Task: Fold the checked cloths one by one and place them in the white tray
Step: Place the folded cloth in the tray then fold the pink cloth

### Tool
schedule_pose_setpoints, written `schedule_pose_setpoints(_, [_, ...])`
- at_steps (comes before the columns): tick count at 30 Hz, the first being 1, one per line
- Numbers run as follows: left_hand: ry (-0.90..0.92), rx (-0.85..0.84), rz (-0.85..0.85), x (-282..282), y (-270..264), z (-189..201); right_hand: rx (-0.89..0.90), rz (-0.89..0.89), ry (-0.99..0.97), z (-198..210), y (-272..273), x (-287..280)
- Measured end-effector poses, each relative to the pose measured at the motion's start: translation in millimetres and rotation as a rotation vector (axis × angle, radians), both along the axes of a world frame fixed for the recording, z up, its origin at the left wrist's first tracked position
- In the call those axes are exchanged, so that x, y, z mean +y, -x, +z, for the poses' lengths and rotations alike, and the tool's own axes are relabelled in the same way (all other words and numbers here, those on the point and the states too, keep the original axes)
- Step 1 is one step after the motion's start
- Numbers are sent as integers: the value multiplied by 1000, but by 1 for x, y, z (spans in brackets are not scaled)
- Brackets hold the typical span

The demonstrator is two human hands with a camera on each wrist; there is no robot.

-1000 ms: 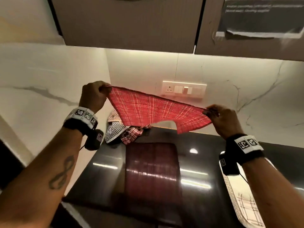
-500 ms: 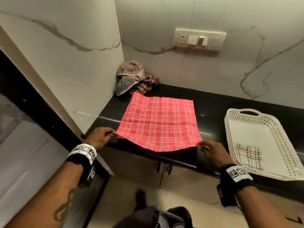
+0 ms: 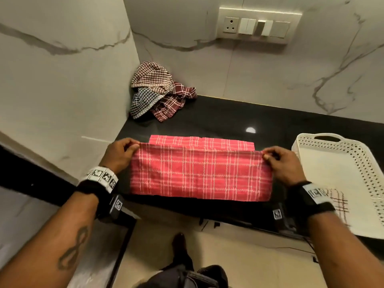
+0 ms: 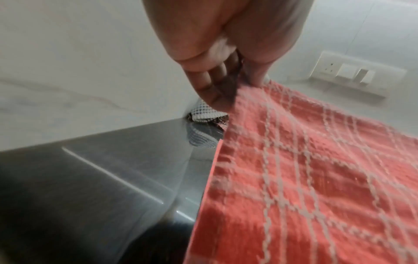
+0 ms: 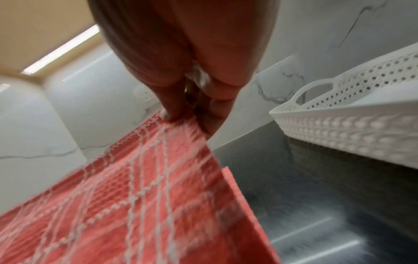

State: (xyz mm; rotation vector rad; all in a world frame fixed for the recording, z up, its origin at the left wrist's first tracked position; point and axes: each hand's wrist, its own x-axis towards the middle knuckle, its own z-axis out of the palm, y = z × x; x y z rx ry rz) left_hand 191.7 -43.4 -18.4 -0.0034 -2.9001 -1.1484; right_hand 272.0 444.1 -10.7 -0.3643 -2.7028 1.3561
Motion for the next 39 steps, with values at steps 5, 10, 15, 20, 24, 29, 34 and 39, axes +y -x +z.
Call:
schedule_pose_setpoints(5, [98, -172, -57, 41, 167, -60, -212, -247, -99, -67, 147, 5])
schedule_pose_setpoints(10, [140, -224, -86, 39, 165, -80, -294, -330, -142, -86, 148, 7])
schedule_pose_setpoints(15, [135, -160, -42, 29, 165, -75, -302, -319, -194, -78, 154, 6])
schedule_pose_setpoints(20, [222, -145, -40, 32, 155, -74, -363, -297, -268, -73, 151, -1])
schedule_pose_setpoints(24, [529, 79, -193, 64, 132, -61, -424, -134, -778, -57, 143, -36])
schedule_pose_setpoints(29, [670, -6, -804, 131, 92, -66, -328, 489, -484, -65, 129, -144])
schedule_pose_setpoints(34, [796, -119, -772, 107, 83, -92, -507, 620, -683, -95, 122, -134])
schedule_pose_setpoints(39, [788, -192, -611, 38, 81, -96, -657, 242, -688, -98, 90, -51])
